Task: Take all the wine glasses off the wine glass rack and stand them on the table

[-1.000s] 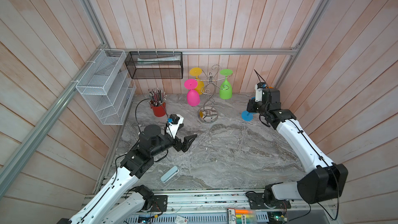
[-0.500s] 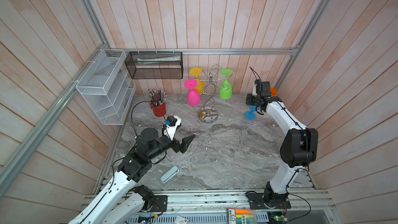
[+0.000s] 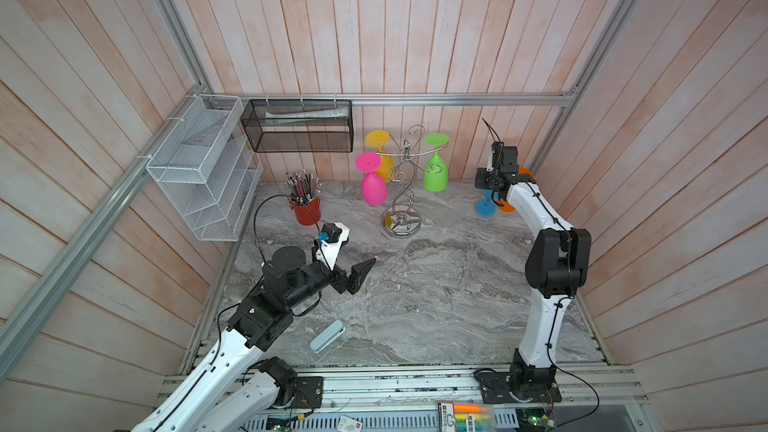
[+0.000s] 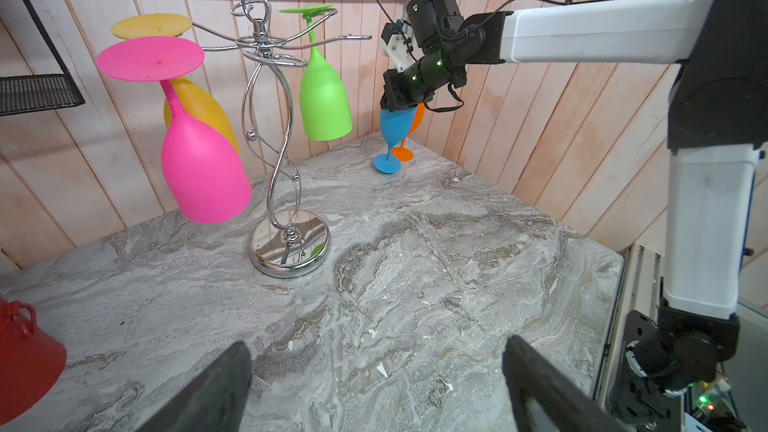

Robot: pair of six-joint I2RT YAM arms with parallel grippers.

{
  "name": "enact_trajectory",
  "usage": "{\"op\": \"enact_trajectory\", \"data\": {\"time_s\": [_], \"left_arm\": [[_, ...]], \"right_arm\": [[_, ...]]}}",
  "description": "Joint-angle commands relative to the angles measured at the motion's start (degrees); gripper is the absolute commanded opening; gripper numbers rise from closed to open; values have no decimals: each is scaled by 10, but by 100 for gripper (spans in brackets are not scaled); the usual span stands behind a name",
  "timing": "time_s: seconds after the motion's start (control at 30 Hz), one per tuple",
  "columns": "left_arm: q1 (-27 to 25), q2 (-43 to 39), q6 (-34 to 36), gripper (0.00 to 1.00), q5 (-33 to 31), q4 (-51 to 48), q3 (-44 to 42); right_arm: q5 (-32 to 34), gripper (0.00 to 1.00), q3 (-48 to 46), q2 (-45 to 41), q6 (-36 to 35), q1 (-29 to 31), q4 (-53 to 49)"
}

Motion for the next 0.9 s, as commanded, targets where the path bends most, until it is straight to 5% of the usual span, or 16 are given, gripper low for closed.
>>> {"op": "enact_trajectory", "data": {"time_s": [0.0, 0.33, 0.63, 0.87], "left_arm": [[-1, 1, 7, 96, -7, 10, -12], [-1, -7, 7, 96, -10, 9, -14], [-1, -7, 7, 96, -8, 8, -14], [-1, -8, 9, 96, -12, 9, -15]], "right_arm": [[-18, 0, 53, 28, -9, -3, -22], [-30, 0, 168, 93, -12, 1, -95], [-37, 0, 172, 99, -11, 8, -102], [-17, 10, 169, 102, -14, 20, -113]]}}
